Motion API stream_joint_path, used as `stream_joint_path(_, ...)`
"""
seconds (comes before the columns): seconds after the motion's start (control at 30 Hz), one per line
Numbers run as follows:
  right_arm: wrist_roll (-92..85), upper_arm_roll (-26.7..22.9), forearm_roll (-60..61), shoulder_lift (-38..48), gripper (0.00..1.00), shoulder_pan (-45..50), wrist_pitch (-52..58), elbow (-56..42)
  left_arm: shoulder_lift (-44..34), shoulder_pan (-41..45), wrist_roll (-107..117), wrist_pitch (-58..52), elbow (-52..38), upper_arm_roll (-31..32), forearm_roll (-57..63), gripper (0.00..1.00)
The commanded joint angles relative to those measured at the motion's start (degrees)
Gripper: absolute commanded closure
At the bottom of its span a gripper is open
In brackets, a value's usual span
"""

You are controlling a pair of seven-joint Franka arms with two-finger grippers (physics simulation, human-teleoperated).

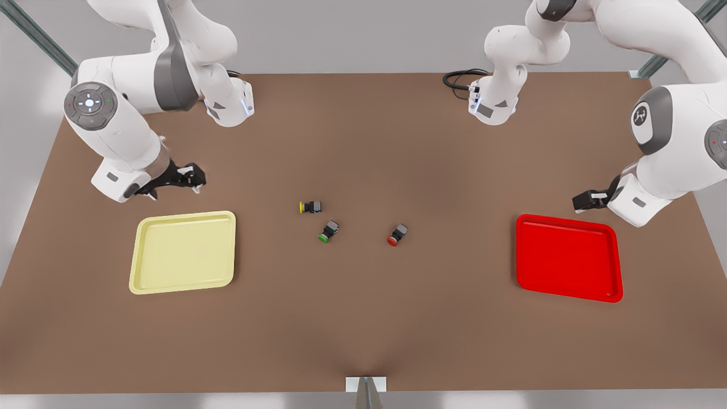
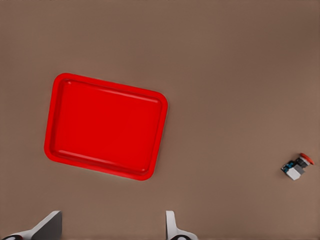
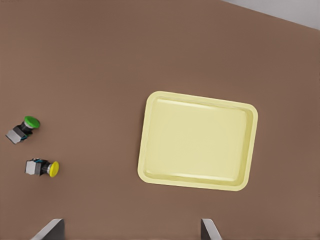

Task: Place the switches on the corresponding trays according to their colors

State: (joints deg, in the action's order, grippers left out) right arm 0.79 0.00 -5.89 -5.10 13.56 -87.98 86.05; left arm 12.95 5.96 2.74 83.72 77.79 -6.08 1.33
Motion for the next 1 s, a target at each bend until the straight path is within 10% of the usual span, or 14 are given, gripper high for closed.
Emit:
stream_joint_path(0.0,0.0,0.0,0.0,-0.1,0.00,0.3,0.0,0.0,0.1,0.2,0.2,-0.3,-0.1,0.1,0.0,0.00)
stream_joint_path(0.2,-15.1,9.1,4.1,-12.6,0.00,4.9,3.3,0.0,4.0,5.6,0.6,-0.1,-3.4,4.6,-0.1,0.00)
stream_joint_path(0.3,-33.0,14.9,3.6,-15.4,0.00,7.6,-15.8,8.9,8.0,9.4,1.1,0.5,-5.5,5.3,-0.1,0.00)
stream_joint_path(0.97,-43.4,14.9,0.2,-17.1,0.00,11.1,-53.8,37.6,33.5,26.8,11.2,30.5,-7.8,5.8,-4.7,0.00)
